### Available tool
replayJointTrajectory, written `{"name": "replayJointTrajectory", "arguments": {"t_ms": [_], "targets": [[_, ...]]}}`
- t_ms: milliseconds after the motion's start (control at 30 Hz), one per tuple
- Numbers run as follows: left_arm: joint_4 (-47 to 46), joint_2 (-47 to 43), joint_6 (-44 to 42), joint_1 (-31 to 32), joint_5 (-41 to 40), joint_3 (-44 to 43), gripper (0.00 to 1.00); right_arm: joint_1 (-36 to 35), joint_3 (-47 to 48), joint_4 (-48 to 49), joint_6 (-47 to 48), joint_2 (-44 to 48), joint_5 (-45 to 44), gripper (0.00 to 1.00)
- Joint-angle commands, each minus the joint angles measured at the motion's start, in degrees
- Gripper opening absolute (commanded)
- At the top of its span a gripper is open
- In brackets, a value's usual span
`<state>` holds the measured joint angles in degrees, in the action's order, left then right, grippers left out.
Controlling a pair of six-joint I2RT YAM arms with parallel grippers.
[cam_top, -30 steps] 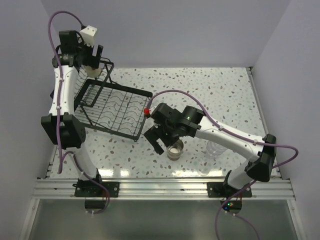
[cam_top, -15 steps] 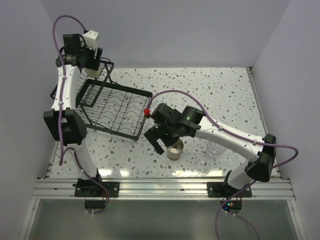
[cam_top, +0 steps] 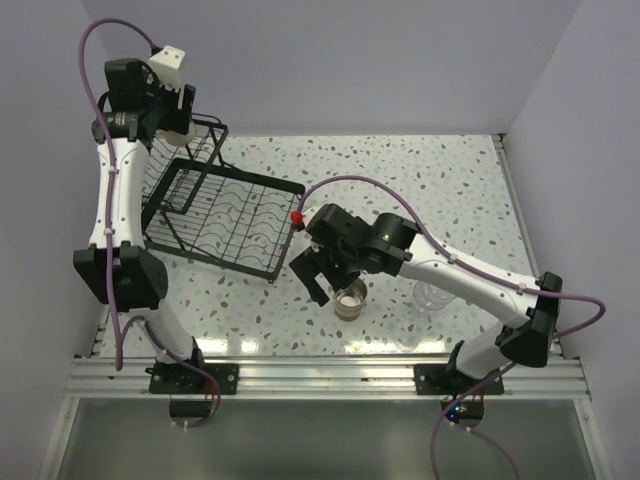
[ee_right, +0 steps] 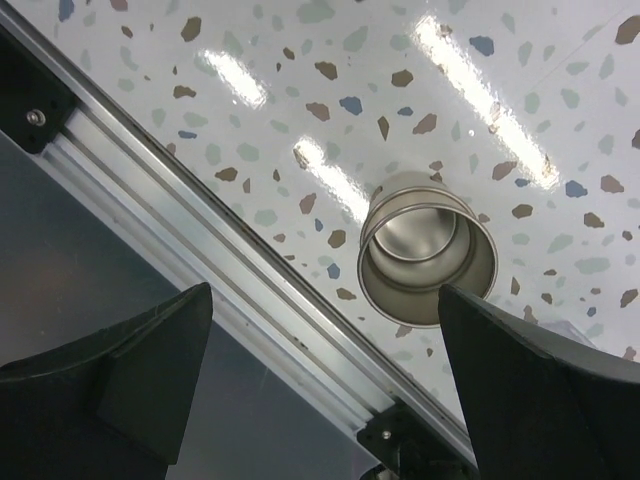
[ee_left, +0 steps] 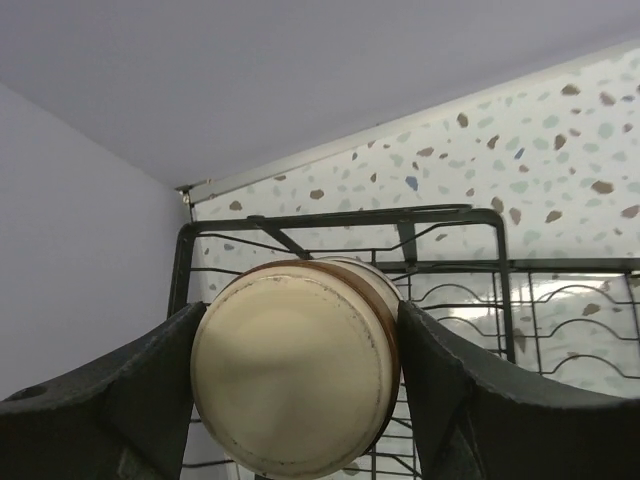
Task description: Unload the cups from the dish rack
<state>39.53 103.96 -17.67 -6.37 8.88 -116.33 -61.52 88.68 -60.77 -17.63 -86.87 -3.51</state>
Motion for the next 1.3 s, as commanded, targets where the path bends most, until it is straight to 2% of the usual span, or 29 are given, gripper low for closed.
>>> {"name": "replayJointTrajectory", "arguments": {"t_ms": [0, 133, 233, 267, 333, 367, 467, 533, 567, 667, 833, 967, 1167, 1267], "targets": [[-3.66, -9.99, 3.33, -0.75, 7.18, 0.92, 0.0, -0.1, 1.93, 4.08, -0.48, 4.07, -3.17, 0.98], [-6.04, -16.76, 8.78, -0.66, 17.72, 5.23, 0.0, 1.22, 3.16, 9.69, 0.49, 7.49, -2.13, 0.98], [-8.05, -21.68, 13.35, -0.66, 29.75, 8.47, 0.0, 3.85, 2.11, 20.05, -0.38, 12.84, 3.32, 0.98], [-9.8, -23.96, 16.06, -0.75, 35.88, 9.45, 0.0, 4.99, 1.24, 28.08, -1.17, 14.35, 9.51, 0.98], [-12.53, -25.99, 20.28, -0.66, 41.36, 12.86, 0.0, 9.64, -3.41, 38.39, -7.13, 17.6, 15.69, 0.98], [-14.9, -27.66, 23.7, -0.66, 45.3, 13.84, 0.0, 12.88, -5.08, 48.98, -12.9, 19.61, 21.21, 0.98], [-19.73, -29.95, 31.0, -0.49, 52.87, 17.36, 0.0, 15.19, -7.47, 62.56, -21.8, 18.68, 24.24, 0.95], [-22.64, -31.09, 36.18, -0.05, 57.09, 20.17, 0.0, 15.2, -6.77, 66.29, -25.25, 17.09, 24.16, 0.92], [-25.7, -32.49, 37.7, 0.13, 57.99, 21.31, 0.0, 15.2, -6.94, 71.18, -28.92, 15.69, 24.16, 0.9], [-30.2, -35.05, 42.62, 0.83, 60.37, 24.92, 0.0, 15.2, -7.56, 77.45, -34.56, 12.71, 22.06, 0.82], [-37.05, -37.69, 50.7, 3.2, 61.87, 31.69, 0.0, 15.2, -7.12, 79.67, -38.18, 8.92, 18.64, 0.73], [-38.56, -38.48, 51.6, 4.0, 61.78, 33.8, 0.0, 15.2, -8.7, 79.58, -40.02, 7.68, 17.13, 0.66], [-38.56, -37.96, 50.72, 4.35, 61.34, 34.16, 0.0, 15.11, -11.16, 82.04, -43.28, 7.24, 17.48, 0.63], [-38.56, -37.69, 49.93, 4.87, 60.55, 34.77, 0.0, 14.94, -11.08, 82.66, -44.42, 6.19, 18.01, 0.51]]}}
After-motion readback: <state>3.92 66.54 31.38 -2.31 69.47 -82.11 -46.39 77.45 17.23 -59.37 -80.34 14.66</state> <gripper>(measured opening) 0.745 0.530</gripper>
